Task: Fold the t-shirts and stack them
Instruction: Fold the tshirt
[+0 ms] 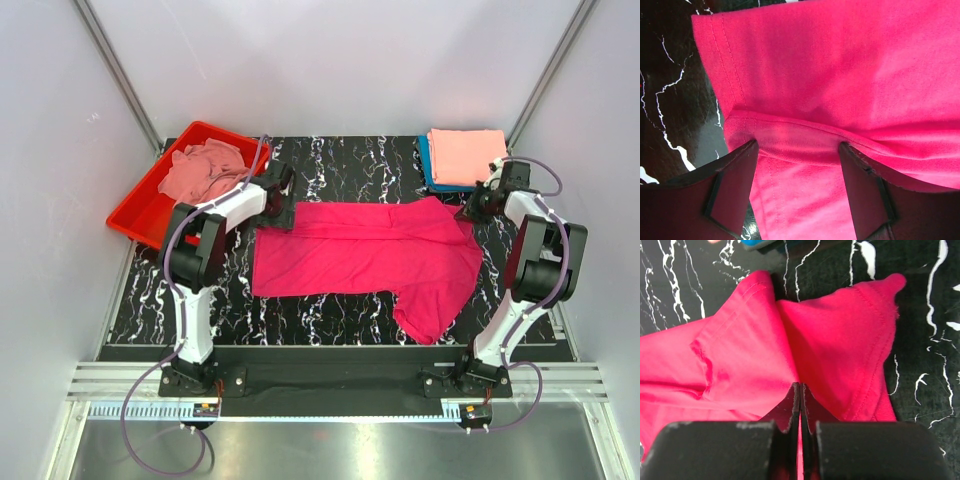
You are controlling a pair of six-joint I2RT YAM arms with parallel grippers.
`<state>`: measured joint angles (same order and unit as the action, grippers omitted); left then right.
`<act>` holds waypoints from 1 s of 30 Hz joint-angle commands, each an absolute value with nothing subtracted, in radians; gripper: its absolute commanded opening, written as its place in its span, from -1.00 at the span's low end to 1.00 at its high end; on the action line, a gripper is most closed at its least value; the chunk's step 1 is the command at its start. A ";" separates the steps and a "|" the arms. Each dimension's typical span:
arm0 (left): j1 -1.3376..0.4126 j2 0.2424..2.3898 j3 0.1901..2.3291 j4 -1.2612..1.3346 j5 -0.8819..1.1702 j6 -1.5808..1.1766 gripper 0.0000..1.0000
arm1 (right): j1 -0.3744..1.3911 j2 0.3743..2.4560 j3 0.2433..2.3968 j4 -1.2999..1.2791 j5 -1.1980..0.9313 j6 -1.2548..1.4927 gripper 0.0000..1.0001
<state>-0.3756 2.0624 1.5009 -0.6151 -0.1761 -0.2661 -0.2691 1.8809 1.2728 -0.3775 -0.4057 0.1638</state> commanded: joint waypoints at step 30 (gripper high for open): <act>-0.454 1.642 1.438 -0.695 -0.312 -0.348 0.48 | -0.267 1.688 1.389 -0.805 0.034 0.553 -0.11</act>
